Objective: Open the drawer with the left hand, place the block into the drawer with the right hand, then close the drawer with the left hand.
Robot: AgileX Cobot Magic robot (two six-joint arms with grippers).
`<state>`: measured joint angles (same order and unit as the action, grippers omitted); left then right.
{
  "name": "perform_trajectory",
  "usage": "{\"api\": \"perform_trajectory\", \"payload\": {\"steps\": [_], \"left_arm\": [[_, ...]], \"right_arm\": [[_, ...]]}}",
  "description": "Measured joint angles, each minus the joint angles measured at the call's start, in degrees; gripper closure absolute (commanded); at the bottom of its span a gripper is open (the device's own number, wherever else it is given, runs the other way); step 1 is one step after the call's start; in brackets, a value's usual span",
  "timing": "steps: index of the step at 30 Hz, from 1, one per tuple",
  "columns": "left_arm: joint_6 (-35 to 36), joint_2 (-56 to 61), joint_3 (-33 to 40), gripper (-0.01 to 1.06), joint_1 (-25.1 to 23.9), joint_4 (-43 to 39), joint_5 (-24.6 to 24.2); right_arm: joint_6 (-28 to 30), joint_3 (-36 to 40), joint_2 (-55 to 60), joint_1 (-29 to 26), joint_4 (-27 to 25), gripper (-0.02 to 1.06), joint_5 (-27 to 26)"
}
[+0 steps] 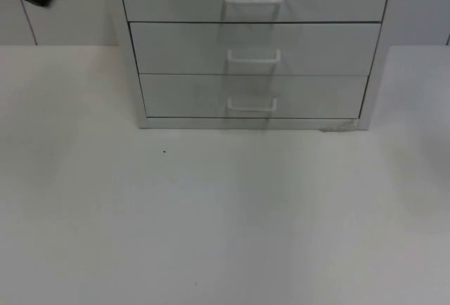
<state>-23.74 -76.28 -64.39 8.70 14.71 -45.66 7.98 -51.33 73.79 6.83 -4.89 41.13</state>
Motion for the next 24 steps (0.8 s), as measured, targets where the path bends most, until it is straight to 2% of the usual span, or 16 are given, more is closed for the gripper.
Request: {"api": "perform_trajectory", "payload": {"steps": [3,8,15,18,24], "left_arm": [[-0.4,7.7,2.0,1.05,-4.8,1.7,1.2],[-0.4,18.3,4.2,1.05,-8.1,2.9,1.4],[0.4,32.3,10.6,1.05,-8.5,3.5,1.3],[1.5,41.2,16.0,1.05,-8.5,3.5,1.3],[6.2,56.3,22.7,1.05,-8.5,3.5,0.6]], "right_arm": [[0.0,0.0,-5.5,0.0,0.0,0.20,-0.1],[0.0,0.0,-15.8,0.0,-0.9,0.20,-0.1],[0.0,0.0,-29.7,0.0,-1.1,0.20,1.6],[0.0,0.0,-37.1,0.0,-1.1,0.20,3.6],[0.0,3.7,-48.5,0.0,-1.5,0.20,6.0]]}}
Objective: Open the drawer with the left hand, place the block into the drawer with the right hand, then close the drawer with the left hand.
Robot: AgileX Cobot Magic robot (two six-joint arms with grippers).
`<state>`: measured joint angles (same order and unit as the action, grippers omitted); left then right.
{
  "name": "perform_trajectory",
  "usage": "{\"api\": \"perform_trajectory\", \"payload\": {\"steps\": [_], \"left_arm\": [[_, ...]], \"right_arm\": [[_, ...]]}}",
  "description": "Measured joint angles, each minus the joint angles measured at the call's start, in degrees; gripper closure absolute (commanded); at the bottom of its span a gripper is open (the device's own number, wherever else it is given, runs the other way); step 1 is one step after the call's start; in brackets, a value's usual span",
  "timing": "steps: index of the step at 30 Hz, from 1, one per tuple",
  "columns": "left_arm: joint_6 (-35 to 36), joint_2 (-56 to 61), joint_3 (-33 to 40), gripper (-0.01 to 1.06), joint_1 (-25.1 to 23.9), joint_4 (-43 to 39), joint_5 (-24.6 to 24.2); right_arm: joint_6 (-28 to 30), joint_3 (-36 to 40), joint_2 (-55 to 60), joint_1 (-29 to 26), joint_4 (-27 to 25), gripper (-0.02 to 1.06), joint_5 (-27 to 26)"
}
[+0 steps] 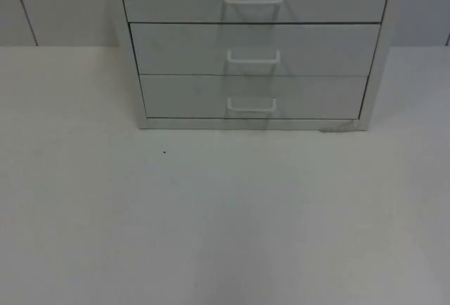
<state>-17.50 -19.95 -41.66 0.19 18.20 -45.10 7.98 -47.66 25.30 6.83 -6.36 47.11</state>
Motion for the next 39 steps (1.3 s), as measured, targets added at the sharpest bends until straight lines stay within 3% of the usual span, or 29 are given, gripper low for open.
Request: {"api": "perform_trajectory", "payload": {"steps": [4,11,18,29,39], "left_arm": [[1.8,7.6,1.6,1.05,0.0,-0.5,-1.2],[8.4,18.7,1.8,1.05,0.0,-8.9,-11.1],[12.0,19.8,3.5,1.05,0.0,-12.6,-18.6],[12.2,19.8,11.6,1.05,0.0,-14.7,-18.9],[13.9,19.8,13.0,1.05,0.0,-16.9,-17.3]], "right_arm": [[0.0,4.2,-5.9,0.0,0.0,0.20,1.8],[0.0,12.0,-17.1,0.0,0.4,0.20,7.3],[-3.8,15.7,-25.0,0.0,4.4,0.20,12.1],[-5.6,18.0,-25.1,0.0,5.9,0.20,14.8],[-6.3,18.0,-25.1,0.0,5.9,0.20,14.9]]}}
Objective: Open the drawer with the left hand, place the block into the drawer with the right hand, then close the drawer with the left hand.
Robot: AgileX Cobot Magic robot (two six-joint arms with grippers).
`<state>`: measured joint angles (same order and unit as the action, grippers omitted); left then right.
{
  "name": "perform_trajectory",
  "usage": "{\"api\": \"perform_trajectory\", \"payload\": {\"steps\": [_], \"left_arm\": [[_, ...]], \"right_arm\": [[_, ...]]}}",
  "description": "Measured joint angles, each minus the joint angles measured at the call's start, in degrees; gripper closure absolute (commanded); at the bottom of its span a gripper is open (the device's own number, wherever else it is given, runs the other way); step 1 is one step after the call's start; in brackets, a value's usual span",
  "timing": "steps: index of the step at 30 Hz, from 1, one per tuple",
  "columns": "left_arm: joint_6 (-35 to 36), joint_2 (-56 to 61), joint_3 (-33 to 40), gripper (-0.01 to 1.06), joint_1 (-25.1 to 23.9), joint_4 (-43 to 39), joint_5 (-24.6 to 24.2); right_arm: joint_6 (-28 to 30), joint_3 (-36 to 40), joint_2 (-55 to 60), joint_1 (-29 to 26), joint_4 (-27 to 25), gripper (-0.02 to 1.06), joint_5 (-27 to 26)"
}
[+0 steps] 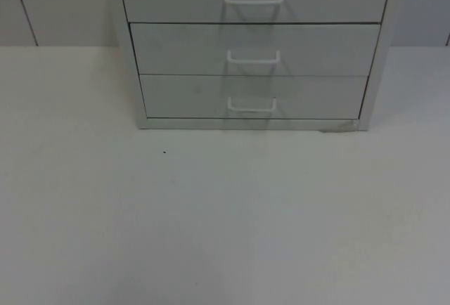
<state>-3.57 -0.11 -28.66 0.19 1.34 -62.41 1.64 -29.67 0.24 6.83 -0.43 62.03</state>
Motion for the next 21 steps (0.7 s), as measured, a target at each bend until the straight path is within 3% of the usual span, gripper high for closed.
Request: {"api": "perform_trajectory", "payload": {"steps": [6,13,15,16,18,19,21], "left_arm": [[0.4,0.0,0.1,1.05,0.0,-0.2,0.1],[0.6,0.0,0.1,1.04,0.0,-0.2,0.1],[0.6,0.0,0.1,1.01,0.0,-0.2,0.1],[0.7,0.0,0.1,0.93,0.0,-0.2,0.1],[0.7,0.0,0.1,0.67,0.0,-0.1,0.1],[0.8,0.0,0.1,0.67,0.0,0.1,0.1],[1.1,0.0,0.1,0.37,0.0,0.3,0.1]], "right_arm": [[-0.5,0.0,0.0,0.0,0.0,0.19,0.0],[-0.5,0.0,0.0,0.0,0.0,0.00,0.0],[-0.5,0.0,0.0,0.0,0.0,-0.01,0.0],[-0.5,0.0,0.0,0.0,0.0,-0.01,0.0],[-0.5,0.0,0.0,0.0,0.0,-0.01,0.0],[-0.5,0.0,0.0,0.0,0.0,-0.01,0.0],[-0.5,0.0,0.0,0.0,0.0,-0.01,0.0]]}}
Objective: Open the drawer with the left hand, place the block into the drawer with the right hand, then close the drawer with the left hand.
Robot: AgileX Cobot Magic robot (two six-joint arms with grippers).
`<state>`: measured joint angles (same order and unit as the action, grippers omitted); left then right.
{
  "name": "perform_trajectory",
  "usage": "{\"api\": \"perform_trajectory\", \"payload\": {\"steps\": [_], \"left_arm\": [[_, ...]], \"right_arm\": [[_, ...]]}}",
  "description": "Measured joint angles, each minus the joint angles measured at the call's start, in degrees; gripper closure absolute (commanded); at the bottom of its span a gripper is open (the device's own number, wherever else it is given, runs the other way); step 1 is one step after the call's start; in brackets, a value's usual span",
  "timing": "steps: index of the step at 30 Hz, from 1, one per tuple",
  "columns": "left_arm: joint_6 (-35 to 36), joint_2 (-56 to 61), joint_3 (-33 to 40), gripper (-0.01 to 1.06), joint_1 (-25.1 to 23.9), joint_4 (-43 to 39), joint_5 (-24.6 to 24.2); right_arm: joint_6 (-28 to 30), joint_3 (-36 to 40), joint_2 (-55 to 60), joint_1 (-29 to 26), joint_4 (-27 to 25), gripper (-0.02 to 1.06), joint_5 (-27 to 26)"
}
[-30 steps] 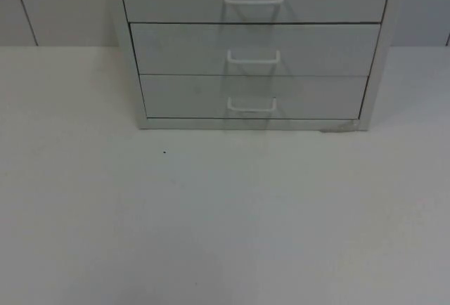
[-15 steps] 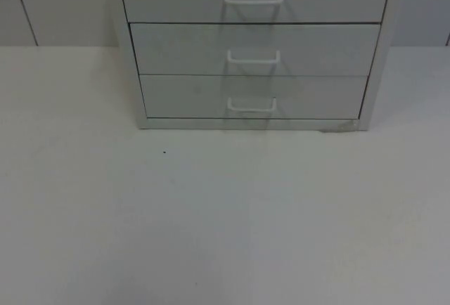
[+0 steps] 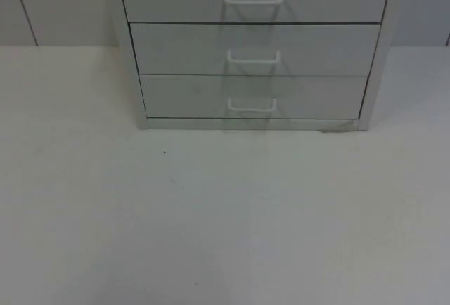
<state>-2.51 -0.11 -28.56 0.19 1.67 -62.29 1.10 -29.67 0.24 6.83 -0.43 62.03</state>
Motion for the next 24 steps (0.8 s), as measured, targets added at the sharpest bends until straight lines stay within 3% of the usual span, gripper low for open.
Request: {"api": "perform_trajectory", "payload": {"steps": [2,3,24], "left_arm": [[1.1,0.0,0.0,0.08,0.0,0.0,0.0],[1.1,0.0,0.0,0.00,0.0,0.0,0.0],[2.0,0.0,0.0,0.00,0.0,-0.2,0.0]], "right_arm": [[0.0,0.0,0.0,0.0,0.0,-0.01,0.0],[0.0,0.0,0.0,0.0,0.0,-0.01,0.0],[0.0,0.0,0.0,0.0,0.1,-0.01,0.0]]}}
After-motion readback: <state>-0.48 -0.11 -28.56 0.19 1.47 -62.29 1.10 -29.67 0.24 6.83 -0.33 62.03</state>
